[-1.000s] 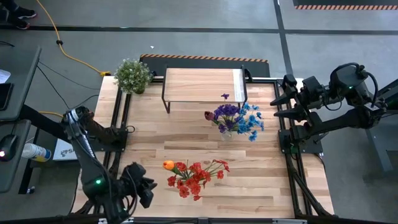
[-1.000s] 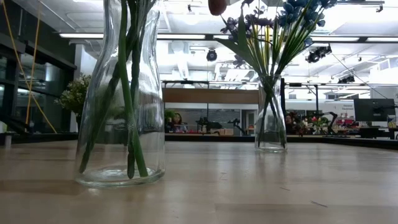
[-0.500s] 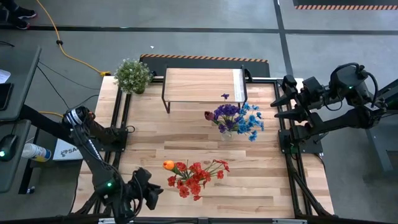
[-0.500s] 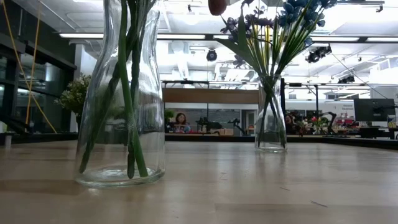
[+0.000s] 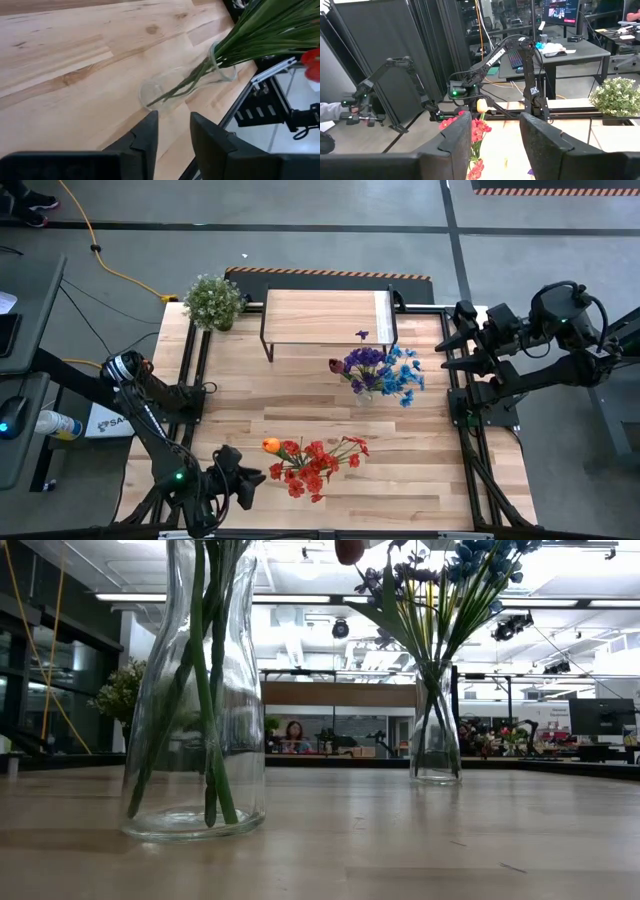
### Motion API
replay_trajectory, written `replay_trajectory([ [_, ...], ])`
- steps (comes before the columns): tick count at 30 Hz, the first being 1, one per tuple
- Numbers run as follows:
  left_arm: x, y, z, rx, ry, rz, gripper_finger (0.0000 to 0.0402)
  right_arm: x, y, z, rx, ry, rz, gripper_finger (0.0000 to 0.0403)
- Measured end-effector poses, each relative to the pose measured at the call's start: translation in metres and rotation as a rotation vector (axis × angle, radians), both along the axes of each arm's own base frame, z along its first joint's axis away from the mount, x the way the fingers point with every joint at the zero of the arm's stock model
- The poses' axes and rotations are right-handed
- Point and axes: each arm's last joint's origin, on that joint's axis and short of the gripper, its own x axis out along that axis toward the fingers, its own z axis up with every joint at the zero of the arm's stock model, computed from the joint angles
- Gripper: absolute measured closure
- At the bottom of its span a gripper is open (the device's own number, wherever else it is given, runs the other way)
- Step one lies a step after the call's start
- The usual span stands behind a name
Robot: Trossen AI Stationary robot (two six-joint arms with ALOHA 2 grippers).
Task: Pick and place flowers into a vace then onto a shelf
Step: Put the bottom transparent vase with flowers on the shelf
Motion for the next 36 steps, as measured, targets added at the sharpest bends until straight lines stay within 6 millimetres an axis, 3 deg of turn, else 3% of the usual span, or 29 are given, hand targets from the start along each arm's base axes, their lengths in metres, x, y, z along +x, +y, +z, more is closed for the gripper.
replay_trajectory([
  [4,0.0,0.0,0.0,0.013,0.003,-0.008,0.0209,0.0,0.0,0.0,0.0,0.0,0.0,0.0241],
  [13,0.0,0.0,0.0,0.029,0.005,-0.022,0.0049,0.0,0.0,0.0,-0.003,0.0,0.0,0.0243],
  [17,0.0,0.0,0.0,0.059,0.012,-0.046,0.0008,0.0,0.0,0.0,-0.003,0.001,0.0,0.0246],
  [21,0.003,-0.004,-0.003,0.048,-0.014,-0.031,0.0016,0.0,0.0,-0.001,-0.003,0.011,0.0,0.0243],
  [29,0.026,-0.026,-0.033,0.359,-0.128,-0.099,0.0046,0.0,0.0,-0.002,0.022,0.032,-0.002,0.0239],
  [36,0.041,-0.026,-0.056,0.518,-0.099,-0.101,0.0046,0.0,0.0,-0.002,0.021,0.032,-0.001,0.0246],
])
